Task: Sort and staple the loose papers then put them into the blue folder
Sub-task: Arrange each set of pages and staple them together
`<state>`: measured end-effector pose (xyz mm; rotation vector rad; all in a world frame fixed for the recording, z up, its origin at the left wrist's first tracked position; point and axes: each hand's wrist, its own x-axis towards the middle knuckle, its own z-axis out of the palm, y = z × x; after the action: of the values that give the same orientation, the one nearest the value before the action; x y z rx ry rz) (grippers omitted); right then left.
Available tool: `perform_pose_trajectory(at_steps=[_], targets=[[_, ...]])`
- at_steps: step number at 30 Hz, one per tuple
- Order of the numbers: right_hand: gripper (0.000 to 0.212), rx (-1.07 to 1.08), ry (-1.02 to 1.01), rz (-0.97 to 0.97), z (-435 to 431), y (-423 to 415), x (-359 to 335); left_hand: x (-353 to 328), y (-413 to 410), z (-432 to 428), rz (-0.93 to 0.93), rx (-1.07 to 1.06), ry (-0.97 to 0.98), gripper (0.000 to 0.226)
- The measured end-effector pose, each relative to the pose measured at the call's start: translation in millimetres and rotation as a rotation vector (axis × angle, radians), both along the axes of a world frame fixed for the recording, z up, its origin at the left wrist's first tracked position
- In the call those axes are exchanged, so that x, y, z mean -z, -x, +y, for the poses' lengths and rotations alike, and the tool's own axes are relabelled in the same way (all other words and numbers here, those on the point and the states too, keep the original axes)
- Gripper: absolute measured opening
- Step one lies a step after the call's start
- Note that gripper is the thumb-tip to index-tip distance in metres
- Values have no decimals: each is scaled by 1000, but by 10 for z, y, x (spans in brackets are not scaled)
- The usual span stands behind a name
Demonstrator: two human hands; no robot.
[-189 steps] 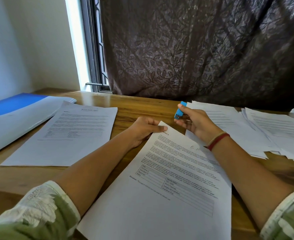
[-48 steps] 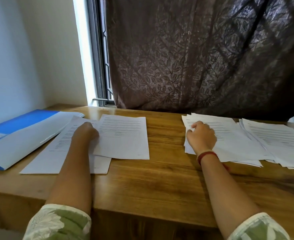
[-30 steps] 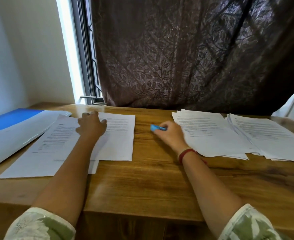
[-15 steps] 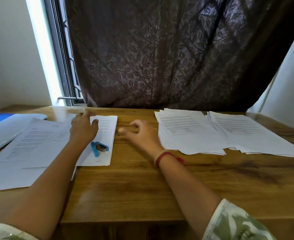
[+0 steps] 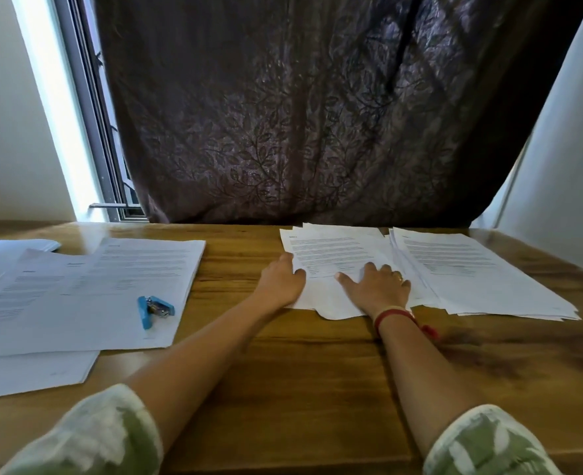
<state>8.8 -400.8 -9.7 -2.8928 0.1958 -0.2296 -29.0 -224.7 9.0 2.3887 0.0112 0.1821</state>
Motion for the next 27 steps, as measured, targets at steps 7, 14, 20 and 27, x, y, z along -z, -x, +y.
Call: perform_pose_trajectory(at_steps=[7,14,20,27], targets=[[77,38,15,19,5,-42,5,-183,-604,-230,250,-144,641,46],[76,27,-20,0,11,-79,18,-521,-738,42,373,-283,894,39],[77,11,-29,10,1,-80,-6,-414,-930,-11,353,-104,695,53],[69,1,-56,-23,23,-85,-41,-186,-993,12,429,-78,459,50]])
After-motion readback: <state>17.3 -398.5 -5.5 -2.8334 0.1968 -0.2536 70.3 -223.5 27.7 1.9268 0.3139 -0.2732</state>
